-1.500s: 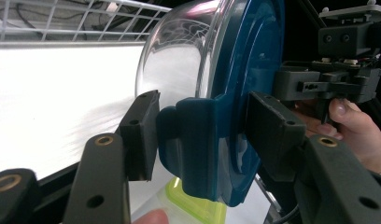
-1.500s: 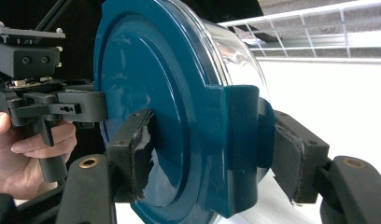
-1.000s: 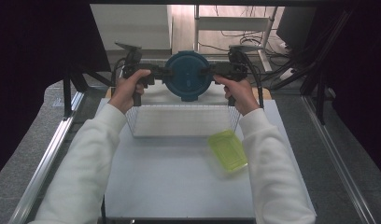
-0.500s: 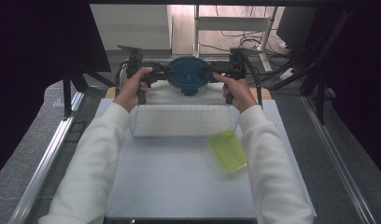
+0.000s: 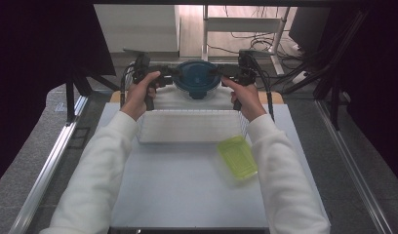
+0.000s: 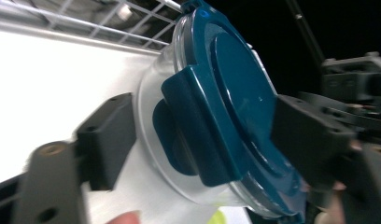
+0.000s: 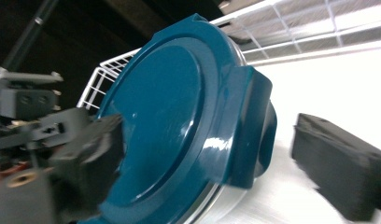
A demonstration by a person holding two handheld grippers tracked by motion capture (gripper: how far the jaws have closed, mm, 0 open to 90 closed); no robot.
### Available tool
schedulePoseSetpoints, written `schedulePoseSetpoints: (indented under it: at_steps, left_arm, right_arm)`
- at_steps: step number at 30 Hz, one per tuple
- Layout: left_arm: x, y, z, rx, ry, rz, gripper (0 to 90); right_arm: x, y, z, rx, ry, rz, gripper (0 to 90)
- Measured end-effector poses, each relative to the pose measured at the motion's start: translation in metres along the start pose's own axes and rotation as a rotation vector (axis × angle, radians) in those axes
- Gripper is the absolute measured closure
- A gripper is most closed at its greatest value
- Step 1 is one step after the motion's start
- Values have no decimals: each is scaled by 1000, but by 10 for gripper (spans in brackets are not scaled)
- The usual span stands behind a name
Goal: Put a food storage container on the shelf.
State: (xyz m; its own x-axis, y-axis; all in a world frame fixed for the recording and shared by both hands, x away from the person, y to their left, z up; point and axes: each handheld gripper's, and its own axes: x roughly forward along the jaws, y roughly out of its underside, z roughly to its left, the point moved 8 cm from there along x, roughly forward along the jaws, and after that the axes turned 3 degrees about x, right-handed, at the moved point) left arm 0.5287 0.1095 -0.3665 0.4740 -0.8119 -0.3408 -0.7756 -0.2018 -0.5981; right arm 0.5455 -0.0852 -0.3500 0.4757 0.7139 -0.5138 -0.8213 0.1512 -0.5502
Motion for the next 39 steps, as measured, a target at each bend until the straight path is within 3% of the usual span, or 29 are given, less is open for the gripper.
schedulePoseSetpoints:
  at_steps: [2,4,6,8,11,14,17,21,23,30,34,39]
  left_arm:
    - [-4,2,-4,49,-25,-20,175]
    - [-11,3,-8,76,-39,-59,159]
    - [-16,7,-10,84,-41,-68,154]
    - [-25,15,-13,124,-73,-79,153]
    - [-39,32,-21,204,-108,-83,164]
    - [-50,51,-28,241,-84,-63,168]
    - [-61,72,-35,299,-93,-56,174]
    - [-70,103,-44,376,-105,-47,188]
    - [-71,119,-42,413,-135,-32,196]
    - [-69,160,-25,438,-214,-5,206]
    - [-71,181,-11,466,-279,32,214]
    - [-73,204,-4,469,-281,56,229]
  right_arm:
    - [-4,2,3,-46,26,-11,56]
    - [-11,6,9,-103,43,-37,47]
    - [-18,10,13,-157,60,-54,40]
    - [-26,15,16,-203,66,-84,44]
    - [-43,28,21,-307,66,-106,73]
    - [-57,41,21,-385,62,-108,104]
    - [-73,61,17,-483,57,-92,124]
    - [-86,86,9,-538,61,-80,154]
    - [-93,101,3,-577,75,-76,173]
    - [-105,142,-19,-592,67,-54,221]
    - [-106,160,-37,-547,49,-41,242]
    - [-104,179,-65,-518,91,-30,256]
